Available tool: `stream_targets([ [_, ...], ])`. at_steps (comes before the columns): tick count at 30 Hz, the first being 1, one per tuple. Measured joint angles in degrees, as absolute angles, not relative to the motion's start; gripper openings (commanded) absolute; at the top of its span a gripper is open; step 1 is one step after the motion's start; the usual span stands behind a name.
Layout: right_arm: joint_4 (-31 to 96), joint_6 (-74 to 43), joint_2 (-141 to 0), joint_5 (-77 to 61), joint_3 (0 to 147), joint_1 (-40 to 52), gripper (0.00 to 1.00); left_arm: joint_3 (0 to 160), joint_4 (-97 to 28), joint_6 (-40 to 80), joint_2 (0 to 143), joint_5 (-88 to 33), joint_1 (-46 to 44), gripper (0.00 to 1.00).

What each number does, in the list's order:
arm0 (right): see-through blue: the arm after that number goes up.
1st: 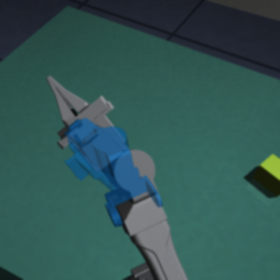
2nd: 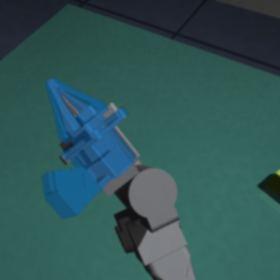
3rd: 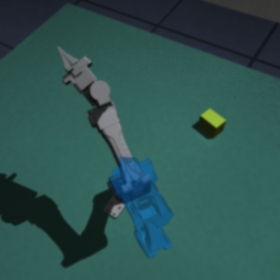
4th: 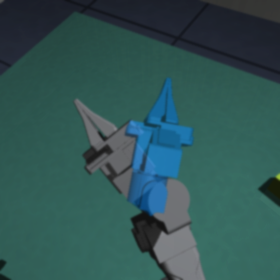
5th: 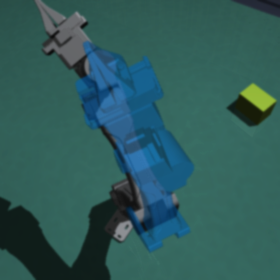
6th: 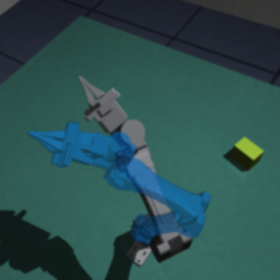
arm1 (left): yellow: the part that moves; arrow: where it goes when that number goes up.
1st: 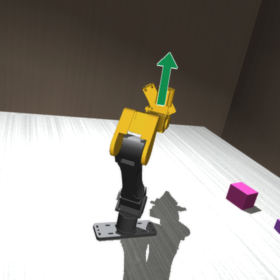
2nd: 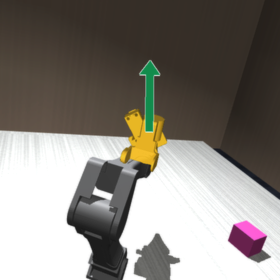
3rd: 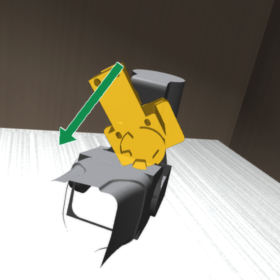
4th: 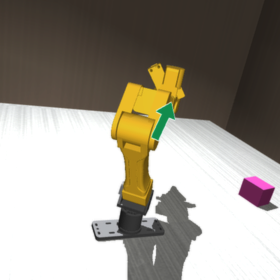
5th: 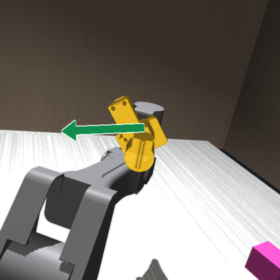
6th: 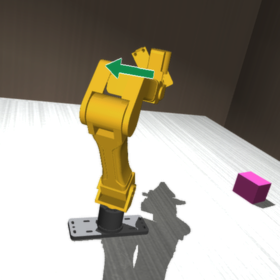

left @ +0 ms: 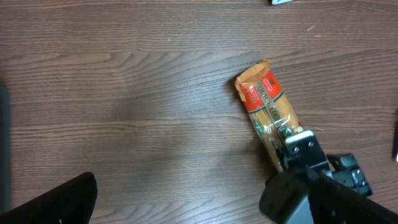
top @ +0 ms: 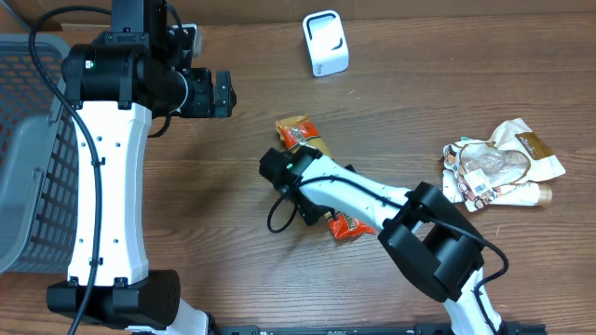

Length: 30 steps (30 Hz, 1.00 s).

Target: Scan the item barcode

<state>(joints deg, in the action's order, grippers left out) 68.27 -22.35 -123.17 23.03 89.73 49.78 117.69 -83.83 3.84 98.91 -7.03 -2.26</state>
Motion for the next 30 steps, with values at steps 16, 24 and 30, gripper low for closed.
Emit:
stream_targets([
  [16, 62.74, -17.89, -121.49, 15.86, 86.54, 46.37, 0.59, 117.69, -83.81, 3.84, 98.91, -7.03, -2.26, 1.00],
  [24, 63.81, -16.93, -120.46, 14.90, 86.96, 46.48, 0.04, 117.69, -83.83, 3.84, 98.91, -7.03, -2.26, 1.00],
  [30, 65.67, -11.33, -120.05, 6.61, 88.84, 42.52, 0.04, 117.69, -83.81, 3.84, 98.91, -7.03, -2.26, 1.00],
])
